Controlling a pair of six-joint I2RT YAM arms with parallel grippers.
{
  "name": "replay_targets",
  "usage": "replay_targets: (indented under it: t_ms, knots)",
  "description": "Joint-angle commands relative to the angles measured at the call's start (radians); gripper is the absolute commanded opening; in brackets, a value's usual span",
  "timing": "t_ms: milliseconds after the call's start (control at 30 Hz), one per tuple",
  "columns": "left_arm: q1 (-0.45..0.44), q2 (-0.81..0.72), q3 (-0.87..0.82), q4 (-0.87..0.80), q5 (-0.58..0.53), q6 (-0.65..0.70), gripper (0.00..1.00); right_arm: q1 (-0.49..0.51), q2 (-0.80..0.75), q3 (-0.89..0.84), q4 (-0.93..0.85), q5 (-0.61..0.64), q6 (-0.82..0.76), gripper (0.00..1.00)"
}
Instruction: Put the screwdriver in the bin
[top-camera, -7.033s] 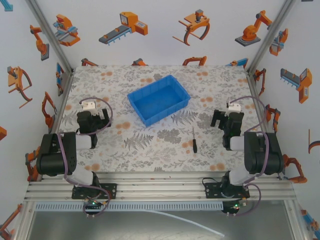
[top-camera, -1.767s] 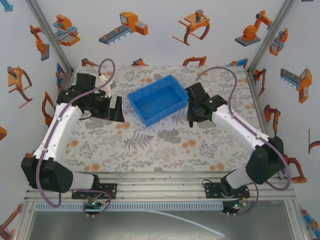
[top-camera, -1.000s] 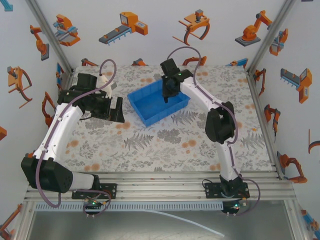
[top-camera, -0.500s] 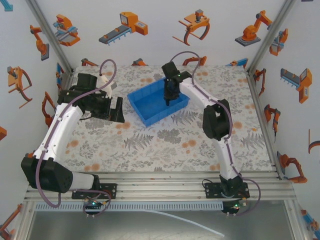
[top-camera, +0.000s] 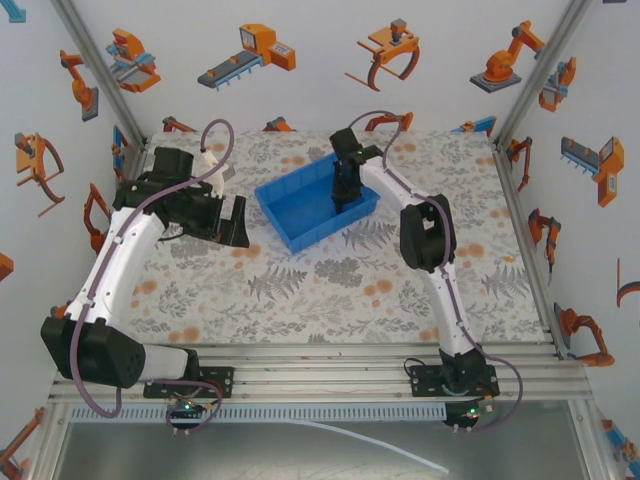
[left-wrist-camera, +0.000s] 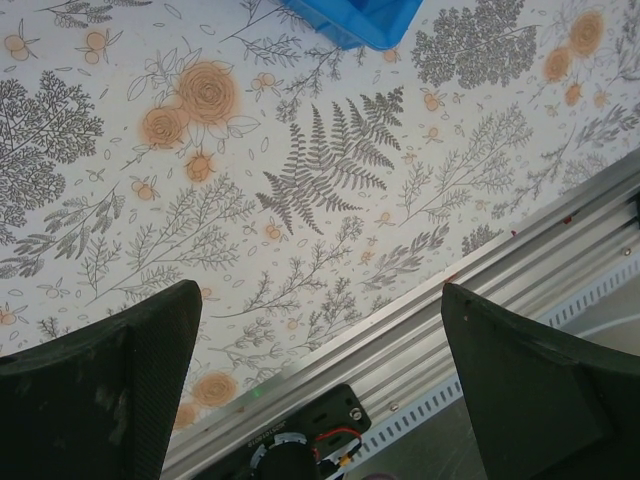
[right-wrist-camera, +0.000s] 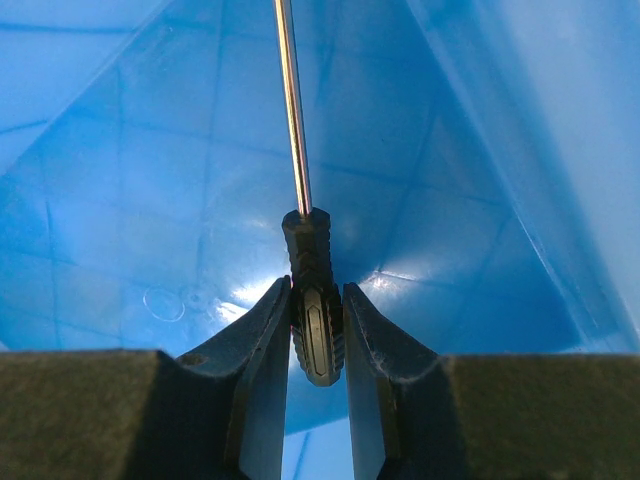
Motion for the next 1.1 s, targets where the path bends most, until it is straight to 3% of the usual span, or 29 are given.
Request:
replay_targets:
  t_ms: [0,200,600,833,1067]
  knots:
    - [-0.007,-0.030,0.024,-0.026,-0.008,0.040,0.97,0.000,0.006,0.043,-0.008,0.001,0.000,0.25]
    - [-0.007,-0.034,0.005,-0.017,-0.030,0.044,0.97,-0.001,0.025,0.055,-0.016,-0.001,-0.007,0.28]
    - [-0.007,-0.052,-0.020,0.013,-0.069,0.034,0.97,-0.001,0.062,0.131,-0.062,-0.003,-0.023,0.47]
    - [-0.007,-0.063,-0.037,0.058,-0.156,0.008,0.97,-0.001,-0.031,0.143,-0.072,0.028,-0.072,0.62]
    - [-0.007,-0.118,-0.117,0.208,-0.280,-0.075,0.97,-0.001,-0.201,0.127,-0.067,0.097,-0.160,0.75]
